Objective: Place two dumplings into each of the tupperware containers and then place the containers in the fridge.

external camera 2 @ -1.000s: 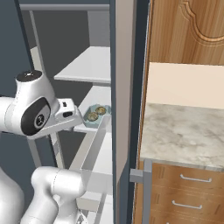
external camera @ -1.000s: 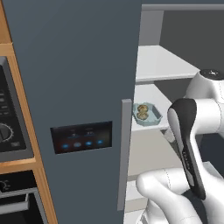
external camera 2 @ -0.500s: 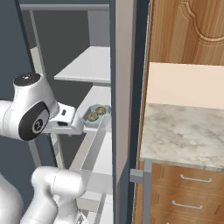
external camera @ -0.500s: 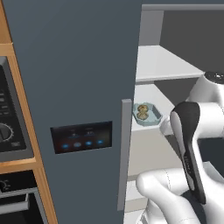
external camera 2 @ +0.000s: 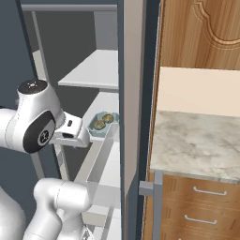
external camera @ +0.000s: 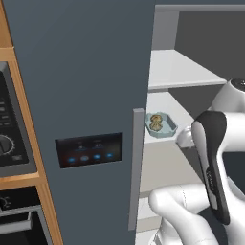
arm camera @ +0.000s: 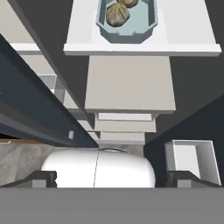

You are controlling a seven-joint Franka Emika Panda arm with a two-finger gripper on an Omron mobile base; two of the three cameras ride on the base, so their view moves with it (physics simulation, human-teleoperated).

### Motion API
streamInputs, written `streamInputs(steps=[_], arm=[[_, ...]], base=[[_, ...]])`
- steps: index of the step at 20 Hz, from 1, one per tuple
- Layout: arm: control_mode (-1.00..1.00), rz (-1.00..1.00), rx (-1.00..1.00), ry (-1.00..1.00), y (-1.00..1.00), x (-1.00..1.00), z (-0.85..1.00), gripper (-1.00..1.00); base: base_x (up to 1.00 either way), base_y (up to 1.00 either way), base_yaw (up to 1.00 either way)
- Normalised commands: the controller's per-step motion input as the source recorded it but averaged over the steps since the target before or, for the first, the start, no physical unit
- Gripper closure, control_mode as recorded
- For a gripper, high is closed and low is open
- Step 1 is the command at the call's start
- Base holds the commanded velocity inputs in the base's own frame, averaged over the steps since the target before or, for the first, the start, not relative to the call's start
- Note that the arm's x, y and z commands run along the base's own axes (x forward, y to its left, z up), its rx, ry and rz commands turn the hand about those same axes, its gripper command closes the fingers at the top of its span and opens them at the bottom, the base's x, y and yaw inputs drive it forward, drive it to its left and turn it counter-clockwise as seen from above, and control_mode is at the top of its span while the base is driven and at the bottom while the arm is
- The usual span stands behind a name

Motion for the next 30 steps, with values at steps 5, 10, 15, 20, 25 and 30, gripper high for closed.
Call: streamInputs(steps=[5, 10, 15, 20, 25, 30], arm=[[-1.0, 0.0, -0.01, 0.0, 0.09, -0.04, 0.0, -1.0], [-1.0, 0.0, -0.01, 0.0, 0.19, -0.14, 0.0, -1.0], [1.0, 0.0, 0.0, 0.0, 0.01, -0.07, 0.0, -1.0], [1.0, 0.0, 0.0, 0.0, 0.0, 0.0, 0.0, -1.0], [1.0, 0.0, 0.0, 0.0, 0.0, 0.0, 0.0, -1.0], [1.0, 0.0, 0.0, 0.0, 0.0, 0.0, 0.0, -1.0]], base=[[0.0, 0.0, 0.0], [0.0, 0.0, 0.0], [-0.72, 0.14, -0.03], [-1.0, 0.79, -0.16], [-0.89, 0.1, -0.81], [-0.45, 0.01, -0.98]])
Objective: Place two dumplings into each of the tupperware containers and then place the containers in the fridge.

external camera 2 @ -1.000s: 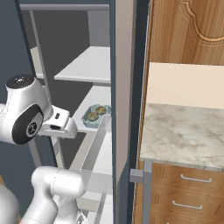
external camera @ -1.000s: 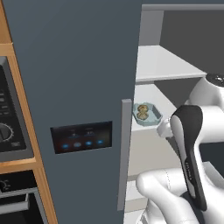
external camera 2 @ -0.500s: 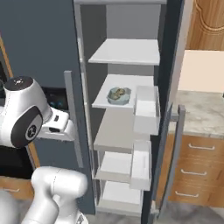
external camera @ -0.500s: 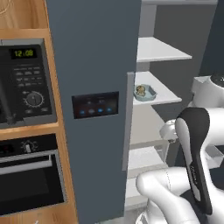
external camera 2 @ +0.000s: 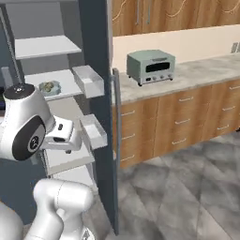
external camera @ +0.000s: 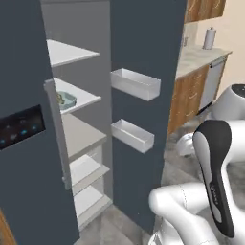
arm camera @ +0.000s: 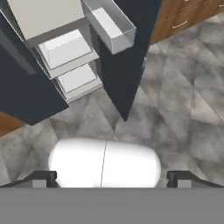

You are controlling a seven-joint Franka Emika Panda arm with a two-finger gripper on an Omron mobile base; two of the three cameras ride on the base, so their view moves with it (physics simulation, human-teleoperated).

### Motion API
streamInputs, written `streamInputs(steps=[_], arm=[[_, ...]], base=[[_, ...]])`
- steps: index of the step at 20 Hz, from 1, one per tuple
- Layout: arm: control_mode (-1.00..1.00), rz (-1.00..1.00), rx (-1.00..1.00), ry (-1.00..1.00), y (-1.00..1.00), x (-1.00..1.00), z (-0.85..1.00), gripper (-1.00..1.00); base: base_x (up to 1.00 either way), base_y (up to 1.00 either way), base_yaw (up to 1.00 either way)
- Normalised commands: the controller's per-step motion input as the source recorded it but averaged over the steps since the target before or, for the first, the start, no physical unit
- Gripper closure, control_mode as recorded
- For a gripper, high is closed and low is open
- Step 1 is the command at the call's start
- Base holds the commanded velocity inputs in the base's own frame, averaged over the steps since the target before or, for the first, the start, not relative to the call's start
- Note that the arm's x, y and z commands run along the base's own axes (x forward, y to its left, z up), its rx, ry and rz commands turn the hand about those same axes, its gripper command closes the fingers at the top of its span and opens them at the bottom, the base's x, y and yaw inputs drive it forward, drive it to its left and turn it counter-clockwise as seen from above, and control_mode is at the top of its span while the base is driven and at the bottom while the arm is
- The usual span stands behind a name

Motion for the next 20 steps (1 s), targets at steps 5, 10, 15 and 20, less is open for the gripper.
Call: streamInputs(steps=[5, 10, 15, 20], arm=[[1.0, 0.0, 0.0, 0.0, 0.0, 0.0, 0.0, -1.0], [1.0, 0.0, 0.0, 0.0, 0.0, 0.0, 0.0, -1.0], [1.0, 0.0, 0.0, 0.0, 0.0, 0.0, 0.0, -1.0], [1.0, 0.0, 0.0, 0.0, 0.0, 0.0, 0.0, -1.0]], base=[[-0.21, 0.0, -0.96], [-0.01, 0.0, -0.92], [0.45, 0.15, -0.63], [0.99, 0.02, -0.22]])
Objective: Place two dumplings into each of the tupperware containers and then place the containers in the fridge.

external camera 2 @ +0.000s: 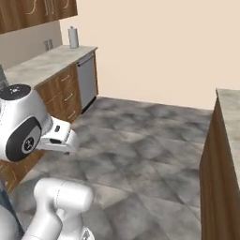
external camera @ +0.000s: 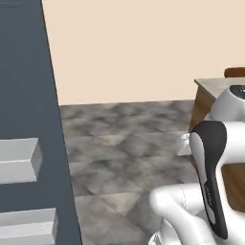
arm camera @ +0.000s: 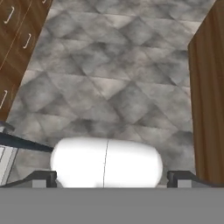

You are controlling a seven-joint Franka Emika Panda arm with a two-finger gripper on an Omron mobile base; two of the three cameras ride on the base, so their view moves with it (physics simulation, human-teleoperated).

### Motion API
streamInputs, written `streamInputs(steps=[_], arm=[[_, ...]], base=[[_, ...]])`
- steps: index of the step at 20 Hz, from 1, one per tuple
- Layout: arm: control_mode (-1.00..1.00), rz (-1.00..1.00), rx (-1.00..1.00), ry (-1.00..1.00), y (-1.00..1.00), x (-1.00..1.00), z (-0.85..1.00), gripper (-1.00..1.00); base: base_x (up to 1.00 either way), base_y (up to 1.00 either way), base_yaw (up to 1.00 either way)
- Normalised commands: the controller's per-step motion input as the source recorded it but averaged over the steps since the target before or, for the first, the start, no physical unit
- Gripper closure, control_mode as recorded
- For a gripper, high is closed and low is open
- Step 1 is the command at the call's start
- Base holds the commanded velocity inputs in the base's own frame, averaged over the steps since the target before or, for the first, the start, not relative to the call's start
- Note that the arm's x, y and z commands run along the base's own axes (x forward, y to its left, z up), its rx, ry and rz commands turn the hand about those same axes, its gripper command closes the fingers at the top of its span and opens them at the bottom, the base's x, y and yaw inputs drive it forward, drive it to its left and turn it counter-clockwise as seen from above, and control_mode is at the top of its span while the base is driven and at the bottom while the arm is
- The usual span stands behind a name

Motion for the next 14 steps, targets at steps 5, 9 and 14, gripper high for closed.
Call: streamInputs(steps=[5, 9, 14], arm=[[1.0, 0.0, 0.0, 0.0, 0.0, 0.0, 0.0, -1.0], [1.0, 0.0, 0.0, 0.0, 0.0, 0.0, 0.0, -1.0], [1.0, 0.0, 0.0, 0.0, 0.0, 0.0, 0.0, -1.0]], base=[[1.0, 0.58, -0.32], [1.0, 0.97, -0.18], [1.0, 0.67, -0.19]])
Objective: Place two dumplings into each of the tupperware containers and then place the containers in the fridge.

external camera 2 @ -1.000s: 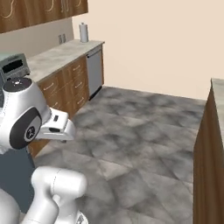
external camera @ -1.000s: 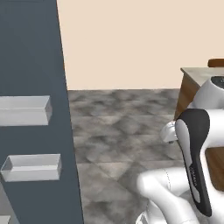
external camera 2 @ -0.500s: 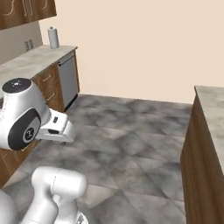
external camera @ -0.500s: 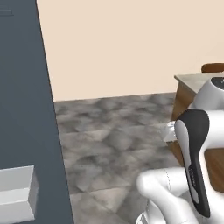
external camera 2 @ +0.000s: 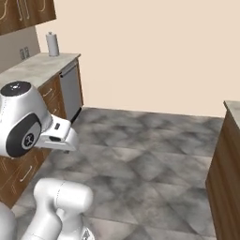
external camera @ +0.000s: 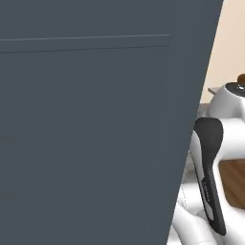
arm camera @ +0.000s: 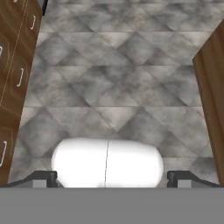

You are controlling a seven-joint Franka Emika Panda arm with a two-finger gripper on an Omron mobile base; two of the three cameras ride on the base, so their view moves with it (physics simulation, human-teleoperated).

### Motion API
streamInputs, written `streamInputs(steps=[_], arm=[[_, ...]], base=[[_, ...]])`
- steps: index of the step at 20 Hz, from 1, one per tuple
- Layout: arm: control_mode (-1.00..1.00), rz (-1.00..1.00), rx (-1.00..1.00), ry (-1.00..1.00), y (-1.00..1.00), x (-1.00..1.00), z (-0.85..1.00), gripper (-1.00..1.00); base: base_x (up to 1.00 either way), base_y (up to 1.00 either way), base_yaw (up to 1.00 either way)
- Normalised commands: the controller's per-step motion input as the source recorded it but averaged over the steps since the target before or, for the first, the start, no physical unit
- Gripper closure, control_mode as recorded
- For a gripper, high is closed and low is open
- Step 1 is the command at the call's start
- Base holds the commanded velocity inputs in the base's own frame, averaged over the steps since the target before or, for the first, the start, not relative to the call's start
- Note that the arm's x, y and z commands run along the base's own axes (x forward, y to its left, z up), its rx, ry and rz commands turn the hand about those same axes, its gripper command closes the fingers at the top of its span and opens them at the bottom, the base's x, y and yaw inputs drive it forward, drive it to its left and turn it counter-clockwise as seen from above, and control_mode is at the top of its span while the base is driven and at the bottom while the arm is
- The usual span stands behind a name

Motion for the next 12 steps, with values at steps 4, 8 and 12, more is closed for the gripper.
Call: streamInputs(steps=[4, 8, 12], arm=[[1.0, 0.0, 0.0, 0.0, 0.0, 0.0, 0.0, -1.0], [1.0, 0.0, 0.0, 0.0, 0.0, 0.0, 0.0, -1.0], [1.0, 0.0, 0.0, 0.0, 0.0, 0.0, 0.0, -1.0]], base=[[1.0, -0.17, -0.13], [1.0, -0.66, -0.01], [1.0, 0.18, -0.1]])
